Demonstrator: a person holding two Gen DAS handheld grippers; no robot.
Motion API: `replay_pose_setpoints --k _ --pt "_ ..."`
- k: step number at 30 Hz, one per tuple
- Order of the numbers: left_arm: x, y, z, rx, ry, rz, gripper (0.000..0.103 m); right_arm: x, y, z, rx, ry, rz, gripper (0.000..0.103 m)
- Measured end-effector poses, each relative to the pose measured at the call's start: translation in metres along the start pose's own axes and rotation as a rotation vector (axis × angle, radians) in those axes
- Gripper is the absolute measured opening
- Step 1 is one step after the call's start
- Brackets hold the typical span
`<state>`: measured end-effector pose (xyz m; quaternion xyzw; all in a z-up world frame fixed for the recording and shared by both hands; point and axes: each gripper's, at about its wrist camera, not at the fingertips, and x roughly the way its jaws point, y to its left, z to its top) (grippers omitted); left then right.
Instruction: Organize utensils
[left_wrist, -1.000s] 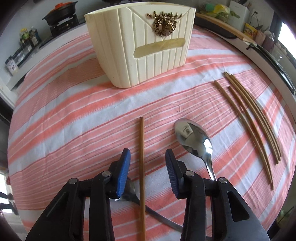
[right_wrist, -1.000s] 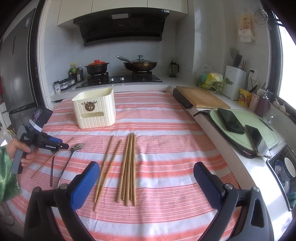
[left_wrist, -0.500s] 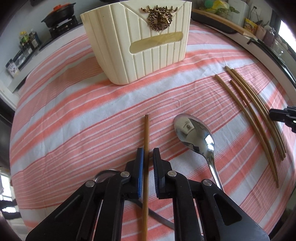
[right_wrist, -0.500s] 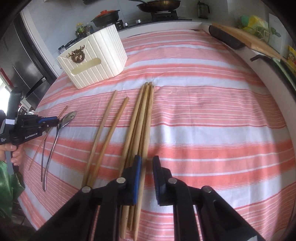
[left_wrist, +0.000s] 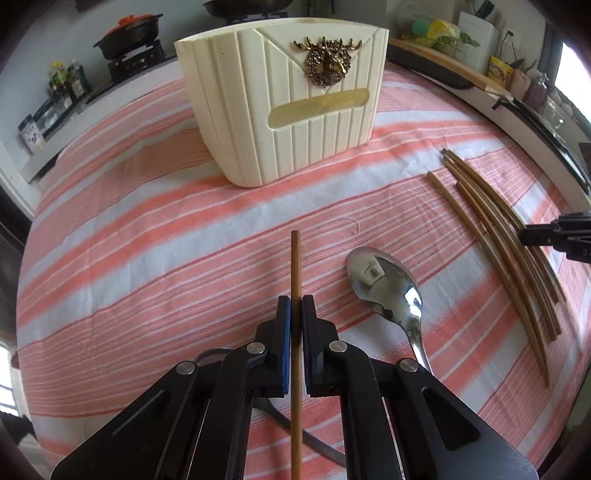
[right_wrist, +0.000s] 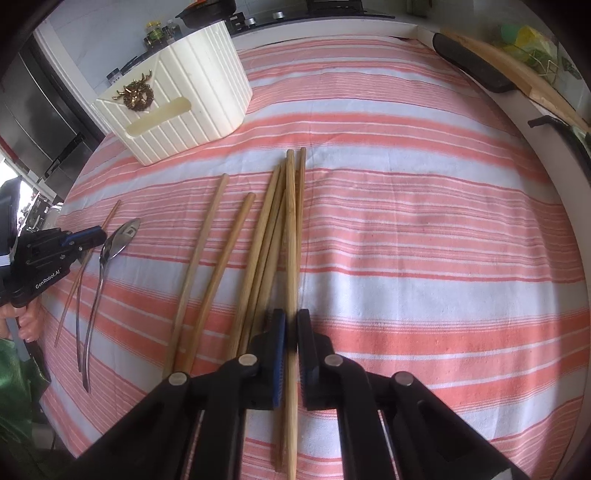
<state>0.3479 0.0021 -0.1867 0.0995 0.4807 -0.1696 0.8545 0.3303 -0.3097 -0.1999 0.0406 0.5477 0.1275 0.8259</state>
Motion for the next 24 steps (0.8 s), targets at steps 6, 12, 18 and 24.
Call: replay_pose_setpoints --k 6,12,18,24 --pt "-0.040 0.024 -0.005 -0.088 -0.073 -0.039 0.003 -0.017 -0.014 -0.018 0.067 -0.076 0.001 0.006" --pt "-0.089 0.046 -0.034 -0.160 -0.152 0.000 0.003 -0.035 -0.014 -0.027 0.002 -0.119 -0.125 0.006" --pt "-0.088 0.081 -0.063 -0.247 -0.143 0.096 0.003 -0.032 -0.016 -0.031 -0.057 -0.088 -0.235 0.006" --pt "-0.066 0.098 -0.087 -0.289 -0.110 0.140 0.004 -0.023 -0.012 -0.038 -0.070 -0.089 -0.261 0.007"
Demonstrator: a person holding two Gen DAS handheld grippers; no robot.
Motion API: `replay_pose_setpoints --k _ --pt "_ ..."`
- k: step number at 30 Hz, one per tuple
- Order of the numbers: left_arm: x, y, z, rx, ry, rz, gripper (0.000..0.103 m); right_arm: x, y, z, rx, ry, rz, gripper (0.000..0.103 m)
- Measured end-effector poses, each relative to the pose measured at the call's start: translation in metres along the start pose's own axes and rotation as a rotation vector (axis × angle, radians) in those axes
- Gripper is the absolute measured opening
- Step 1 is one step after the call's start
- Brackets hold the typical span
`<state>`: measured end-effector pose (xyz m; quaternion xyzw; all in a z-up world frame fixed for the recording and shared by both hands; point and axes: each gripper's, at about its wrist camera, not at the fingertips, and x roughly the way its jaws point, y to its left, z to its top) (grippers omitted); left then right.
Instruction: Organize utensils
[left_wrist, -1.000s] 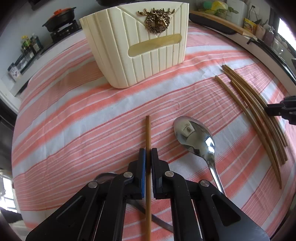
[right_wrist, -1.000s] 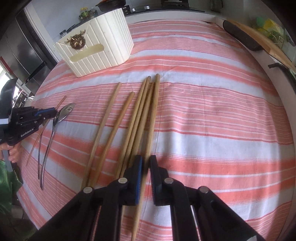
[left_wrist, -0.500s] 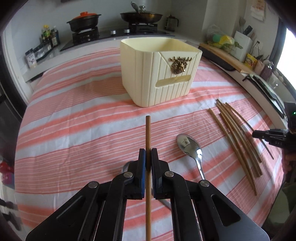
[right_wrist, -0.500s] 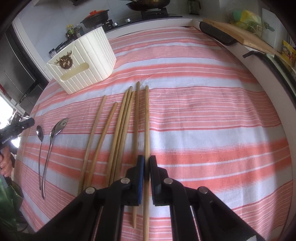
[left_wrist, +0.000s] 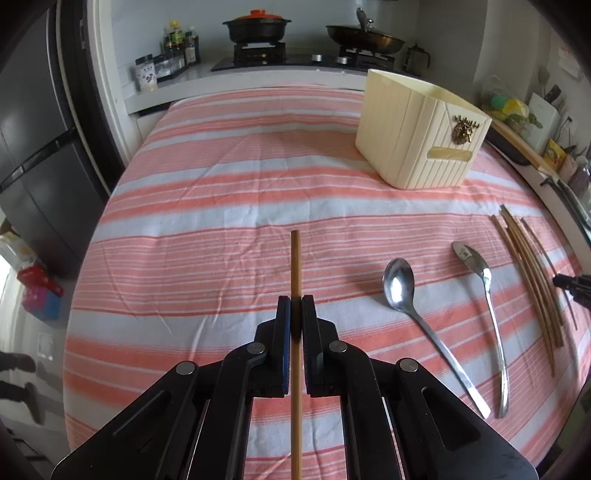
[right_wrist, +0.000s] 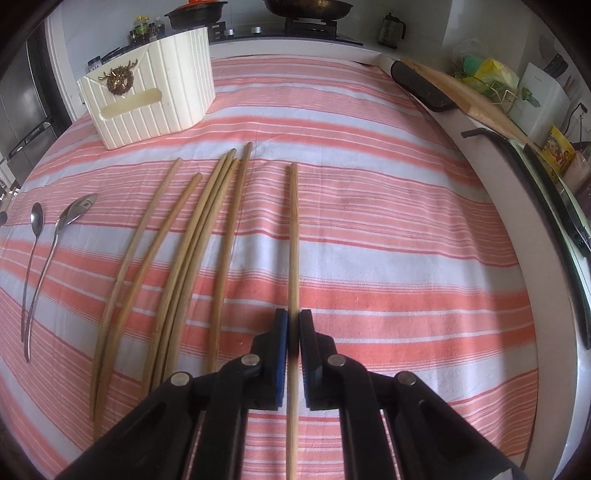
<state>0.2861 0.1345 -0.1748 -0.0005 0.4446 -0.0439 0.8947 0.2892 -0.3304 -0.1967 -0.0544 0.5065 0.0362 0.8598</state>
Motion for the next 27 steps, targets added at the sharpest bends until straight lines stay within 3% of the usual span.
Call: replay_pose_setpoints --k 5,7,9,11,15,20,22,24,27 --pt "0.014 -0.001 -0.012 0.009 0.029 0.012 0.007 0.002 -0.001 0.001 0.034 -0.008 0.006 0.008" --pt "0.016 -0.001 -0.015 0.011 0.038 0.014 0.018 0.002 -0.002 0.000 0.030 -0.010 0.000 0.016" --pt "0.016 0.000 -0.017 0.003 0.037 0.024 0.041 0.001 -0.005 -0.002 0.033 -0.013 -0.016 0.025" --pt "0.017 0.004 -0.017 -0.005 0.046 0.030 0.045 0.001 -0.012 -0.003 0.058 -0.007 0.004 0.031" --pt "0.020 0.004 -0.018 -0.005 0.076 0.016 0.054 0.003 -0.022 0.000 0.077 0.026 0.071 0.032" --pt "0.024 -0.012 -0.019 0.096 0.093 0.053 0.062 0.009 -0.022 0.012 0.015 0.091 0.104 0.033" --pt "0.026 -0.011 -0.017 0.100 0.106 0.069 0.071 0.015 -0.021 0.023 -0.001 0.119 0.115 0.033" --pt "0.031 -0.003 -0.013 0.082 0.132 0.081 0.086 0.022 -0.022 0.037 -0.010 0.149 0.126 0.033" --pt "0.038 0.006 -0.005 0.056 0.196 0.043 0.087 0.034 -0.020 0.062 -0.036 0.187 0.141 0.033"
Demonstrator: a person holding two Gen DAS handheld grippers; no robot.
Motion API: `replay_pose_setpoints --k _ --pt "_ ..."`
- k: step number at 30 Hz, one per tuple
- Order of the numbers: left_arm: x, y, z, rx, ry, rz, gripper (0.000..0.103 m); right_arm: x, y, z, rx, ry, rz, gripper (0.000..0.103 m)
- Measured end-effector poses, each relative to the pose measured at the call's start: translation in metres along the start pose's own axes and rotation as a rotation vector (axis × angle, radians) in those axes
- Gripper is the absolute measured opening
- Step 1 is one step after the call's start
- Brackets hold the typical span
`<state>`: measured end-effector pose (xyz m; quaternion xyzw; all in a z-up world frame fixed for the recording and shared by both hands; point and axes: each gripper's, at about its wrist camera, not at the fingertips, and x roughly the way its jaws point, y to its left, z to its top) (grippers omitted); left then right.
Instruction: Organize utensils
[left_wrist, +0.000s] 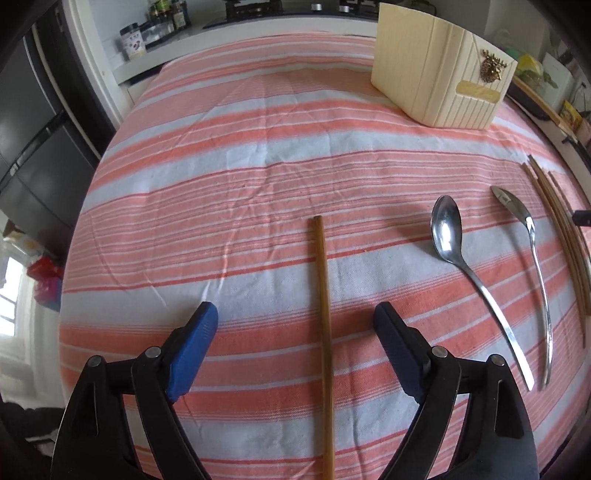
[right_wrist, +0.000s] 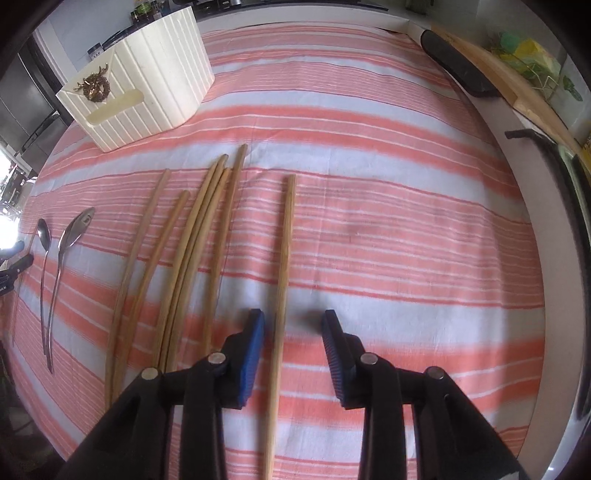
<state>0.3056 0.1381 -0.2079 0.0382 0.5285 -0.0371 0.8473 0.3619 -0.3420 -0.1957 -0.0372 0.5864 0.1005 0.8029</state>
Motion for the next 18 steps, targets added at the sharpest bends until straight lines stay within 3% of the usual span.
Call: replay_pose_setpoints --k 3,5,6,7,11,18 --pt "0.002 -0.007 0.012 0.055 0.034 -0.019 0.073 0.009 -0.001 0.026 -0.023 0.028 0.007 0.032" --pt "0.003 -0.014 0.022 0.090 0.060 -0.040 0.039 0.016 -0.002 0.044 -0.020 0.047 0.010 0.029" --pt "0.003 -0.017 0.027 0.100 0.073 -0.043 0.012 0.019 -0.003 0.052 -0.017 0.044 0.000 0.021" --pt "0.005 -0.021 0.031 0.109 0.083 -0.038 0.005 0.021 -0.004 0.059 -0.017 0.044 -0.012 0.008" --pt "-0.002 -0.027 0.042 0.095 0.047 -0.029 0.004 0.021 -0.013 0.074 0.064 0.025 0.018 0.007" --pt "-0.103 -0.031 0.054 0.079 -0.224 -0.071 0.004 -0.066 0.007 0.063 0.061 -0.185 0.105 0.007"
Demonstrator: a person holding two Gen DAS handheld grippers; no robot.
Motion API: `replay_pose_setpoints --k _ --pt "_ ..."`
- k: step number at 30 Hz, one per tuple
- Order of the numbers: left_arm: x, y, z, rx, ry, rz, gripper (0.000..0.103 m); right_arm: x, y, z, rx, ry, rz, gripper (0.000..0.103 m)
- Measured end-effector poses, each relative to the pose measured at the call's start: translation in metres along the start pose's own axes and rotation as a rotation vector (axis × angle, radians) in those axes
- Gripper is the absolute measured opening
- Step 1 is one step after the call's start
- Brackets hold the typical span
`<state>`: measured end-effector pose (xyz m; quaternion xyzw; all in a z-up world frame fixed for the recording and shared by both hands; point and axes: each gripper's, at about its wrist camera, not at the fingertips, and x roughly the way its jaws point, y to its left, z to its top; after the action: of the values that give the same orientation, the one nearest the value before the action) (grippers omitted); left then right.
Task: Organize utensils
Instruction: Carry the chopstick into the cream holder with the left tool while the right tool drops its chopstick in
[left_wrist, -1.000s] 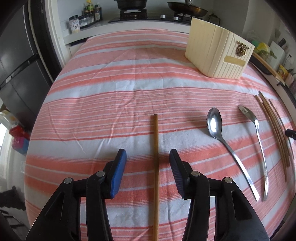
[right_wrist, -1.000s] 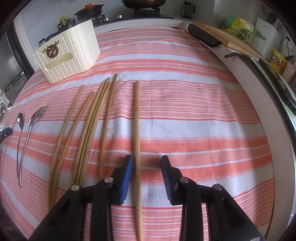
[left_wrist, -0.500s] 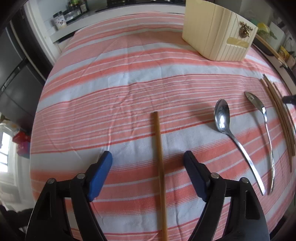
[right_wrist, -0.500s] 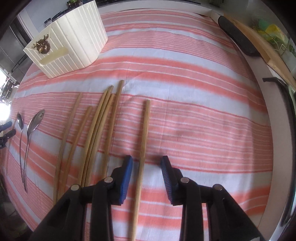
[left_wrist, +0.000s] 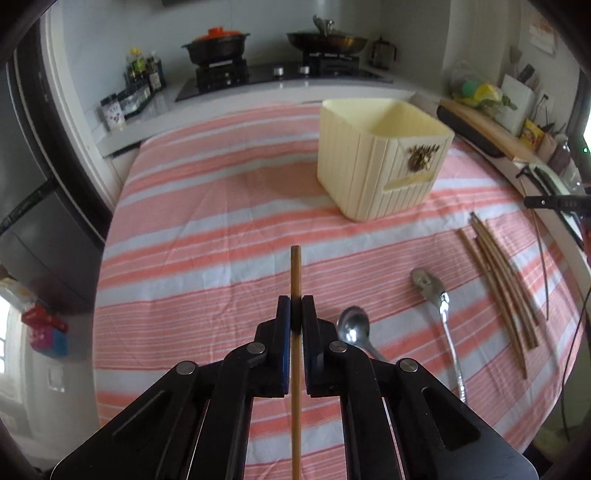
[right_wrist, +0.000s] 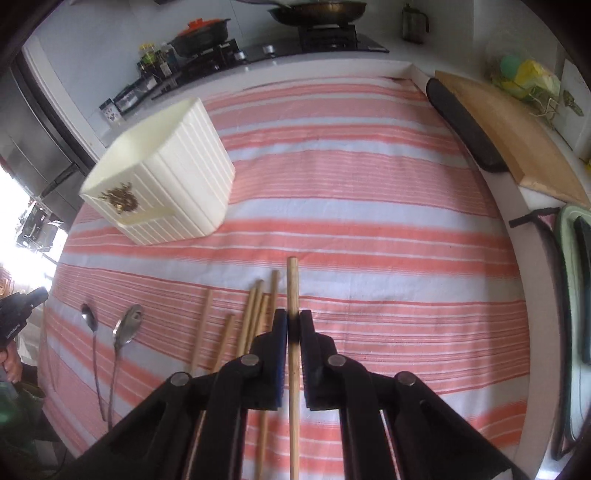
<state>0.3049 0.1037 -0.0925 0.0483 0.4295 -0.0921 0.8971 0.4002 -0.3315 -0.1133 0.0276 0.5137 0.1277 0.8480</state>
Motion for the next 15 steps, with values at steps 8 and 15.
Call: replay_pose_setpoints --k 8,15 --pt "-0.098 -0.007 0.026 0.001 -0.260 -0.022 0.004 -0.117 0.059 -0.015 -0.120 -0.285 0.040 0.007" --pt "-0.130 0.003 0.082 -0.079 -0.403 -0.057 0.004 -0.172 0.094 0.009 -0.179 -0.492 0.061 0.006"
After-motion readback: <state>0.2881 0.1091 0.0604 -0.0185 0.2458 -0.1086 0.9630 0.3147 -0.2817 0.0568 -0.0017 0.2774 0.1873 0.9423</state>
